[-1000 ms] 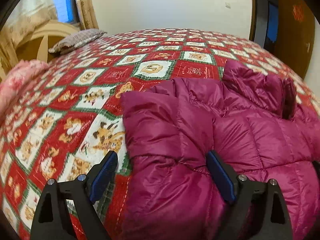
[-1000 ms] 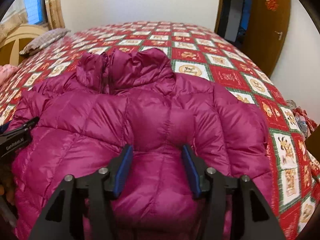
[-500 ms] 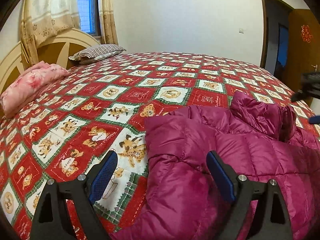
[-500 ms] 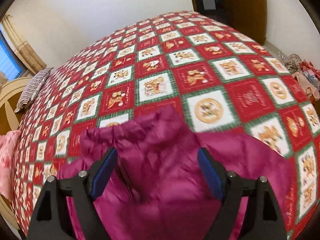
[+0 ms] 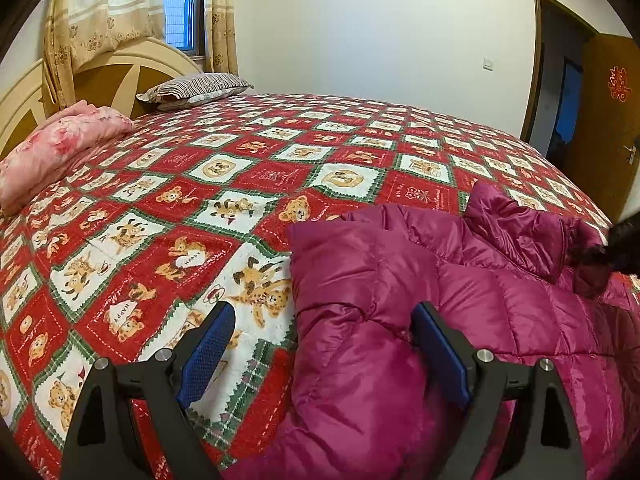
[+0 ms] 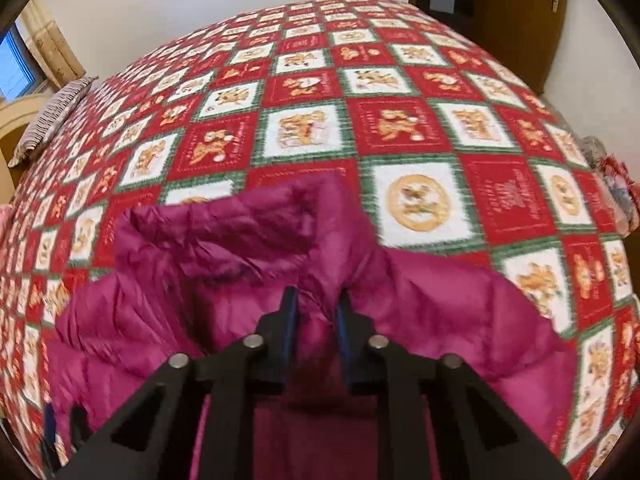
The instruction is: Fold large clothes
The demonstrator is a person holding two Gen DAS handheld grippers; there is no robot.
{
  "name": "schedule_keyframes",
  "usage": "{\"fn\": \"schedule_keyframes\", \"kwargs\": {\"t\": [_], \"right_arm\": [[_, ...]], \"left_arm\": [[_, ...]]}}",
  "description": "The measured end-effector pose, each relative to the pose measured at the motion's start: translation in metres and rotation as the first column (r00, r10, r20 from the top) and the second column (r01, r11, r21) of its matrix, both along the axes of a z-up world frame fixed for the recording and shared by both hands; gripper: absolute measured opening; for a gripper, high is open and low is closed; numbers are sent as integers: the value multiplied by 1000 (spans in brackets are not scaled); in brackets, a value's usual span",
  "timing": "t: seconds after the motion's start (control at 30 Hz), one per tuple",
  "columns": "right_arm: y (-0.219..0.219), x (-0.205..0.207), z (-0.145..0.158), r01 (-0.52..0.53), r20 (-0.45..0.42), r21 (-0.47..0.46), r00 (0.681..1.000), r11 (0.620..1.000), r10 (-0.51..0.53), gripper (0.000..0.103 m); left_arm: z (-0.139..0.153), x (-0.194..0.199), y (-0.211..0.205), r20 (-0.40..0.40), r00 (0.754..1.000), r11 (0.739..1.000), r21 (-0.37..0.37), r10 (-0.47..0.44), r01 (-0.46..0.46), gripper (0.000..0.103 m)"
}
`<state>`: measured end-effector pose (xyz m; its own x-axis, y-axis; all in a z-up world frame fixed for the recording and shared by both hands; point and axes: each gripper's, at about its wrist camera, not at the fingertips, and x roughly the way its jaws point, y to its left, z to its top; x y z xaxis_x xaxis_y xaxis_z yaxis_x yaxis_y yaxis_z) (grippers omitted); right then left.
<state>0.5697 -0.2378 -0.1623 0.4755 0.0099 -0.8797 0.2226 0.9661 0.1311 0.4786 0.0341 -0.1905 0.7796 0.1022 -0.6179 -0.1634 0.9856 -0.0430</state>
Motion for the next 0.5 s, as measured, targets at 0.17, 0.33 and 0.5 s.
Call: {"fn": "schedule_keyframes", "kwargs": {"t": [0.17,0.33,0.5], "right_arm": [[-12,-18,-8,26,1,-31,1000,999,-26,12],[-31,-37,-28,110,-11,-21,994,994,-110,9],[-29,-56,-41,99,124,-66,988,993,-90,4]], "left_arm": [[0,0,0,2,1000,1000,9,2,-2,91],[0,-1,0,1,1000,1000,7,2,-2,91],[0,0,0,-6,1000,1000,8,-7,7,91]]}}
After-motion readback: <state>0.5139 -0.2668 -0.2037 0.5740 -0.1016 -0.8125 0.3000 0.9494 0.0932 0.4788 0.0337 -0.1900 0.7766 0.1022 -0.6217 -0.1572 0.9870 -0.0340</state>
